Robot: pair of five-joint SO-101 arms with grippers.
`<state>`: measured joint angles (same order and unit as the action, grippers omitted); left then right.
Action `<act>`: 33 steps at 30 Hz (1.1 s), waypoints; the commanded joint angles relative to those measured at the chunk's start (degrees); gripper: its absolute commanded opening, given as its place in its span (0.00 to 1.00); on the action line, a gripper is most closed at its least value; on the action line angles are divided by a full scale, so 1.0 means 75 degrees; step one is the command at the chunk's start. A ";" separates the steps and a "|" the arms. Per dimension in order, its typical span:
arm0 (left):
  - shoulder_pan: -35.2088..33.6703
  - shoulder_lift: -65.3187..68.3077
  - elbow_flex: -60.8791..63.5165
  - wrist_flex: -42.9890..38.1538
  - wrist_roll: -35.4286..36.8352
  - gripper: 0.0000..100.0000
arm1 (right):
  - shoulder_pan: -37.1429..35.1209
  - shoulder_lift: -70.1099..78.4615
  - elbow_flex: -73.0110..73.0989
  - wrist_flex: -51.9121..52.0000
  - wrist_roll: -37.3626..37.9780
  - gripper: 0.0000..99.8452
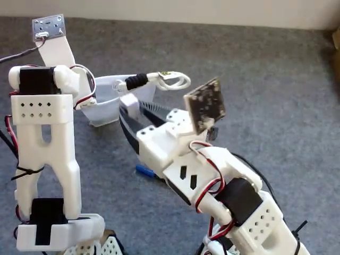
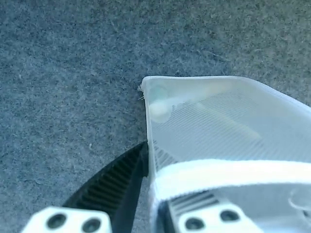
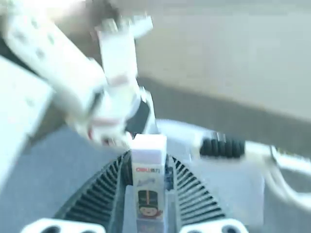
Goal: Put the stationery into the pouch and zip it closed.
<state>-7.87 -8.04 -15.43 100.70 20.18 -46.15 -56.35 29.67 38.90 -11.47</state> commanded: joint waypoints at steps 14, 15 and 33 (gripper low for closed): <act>-0.0205 -0.2596 0.2514 -0.1219 0.0059 0.01 | -0.0064 0.1108 0.2292 -0.6992 -0.0082 0.00; -0.0193 -0.2667 0.2585 -0.1289 0.0059 0.01 | -0.0064 0.1096 0.2549 -0.7191 -0.0082 0.00; -0.0182 -0.2714 0.2643 -0.1336 0.0047 0.01 | -0.0299 0.0404 0.5011 -0.9008 -0.0070 0.00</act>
<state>-8.40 -26.15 4.70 92.09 20.18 -47.65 -51.78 67.65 -27.47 -11.47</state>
